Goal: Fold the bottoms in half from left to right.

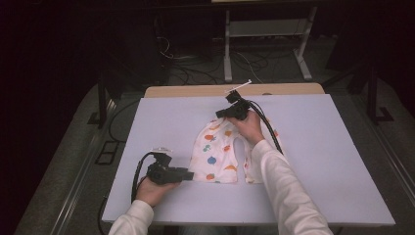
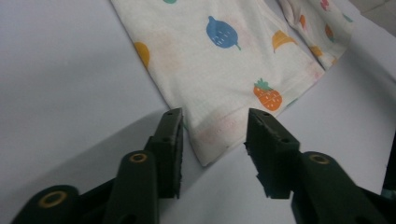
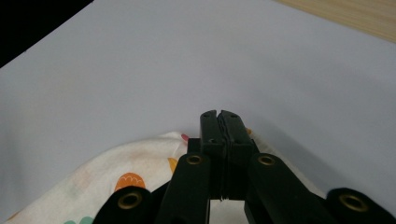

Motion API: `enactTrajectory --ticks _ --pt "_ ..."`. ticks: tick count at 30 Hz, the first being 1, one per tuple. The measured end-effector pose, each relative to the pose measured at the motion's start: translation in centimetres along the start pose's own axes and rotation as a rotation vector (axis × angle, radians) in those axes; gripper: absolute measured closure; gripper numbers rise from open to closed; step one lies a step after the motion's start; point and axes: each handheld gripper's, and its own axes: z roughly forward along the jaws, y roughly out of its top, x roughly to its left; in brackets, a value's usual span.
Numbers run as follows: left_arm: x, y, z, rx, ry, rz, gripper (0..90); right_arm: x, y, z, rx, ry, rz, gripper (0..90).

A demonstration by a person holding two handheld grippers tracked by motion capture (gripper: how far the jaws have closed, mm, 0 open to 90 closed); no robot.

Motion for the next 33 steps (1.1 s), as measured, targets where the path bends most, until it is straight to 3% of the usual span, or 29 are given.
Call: enactTrajectory --ticks 3,5,7,16,26,33 --pt "0.1 0.2 0.2 0.014 -0.004 -0.004 67.1 0.1 0.1 -0.2 -0.006 -0.002 0.001 88.4" --pt "0.1 0.3 0.5 0.017 0.022 0.012 77.1 0.1 0.1 -0.2 -0.007 -0.003 -0.001 88.4" --pt "0.2 0.4 0.6 0.023 0.022 0.015 86.5 0.1 0.1 -0.2 -0.003 -0.005 -0.007 88.4" --pt "-0.5 0.7 0.4 0.021 0.028 0.075 88.7 0.1 0.1 -0.5 -0.016 -0.006 -0.01 88.4" --pt "-2.5 2.0 -0.6 -0.013 -0.01 0.161 88.7 -0.2 0.3 -1.4 -0.042 -0.001 -0.002 88.4" --pt "-3.6 2.5 -0.3 -0.013 -0.036 0.187 88.7 -0.5 0.4 -2.2 -0.054 -0.002 0.003 88.4"
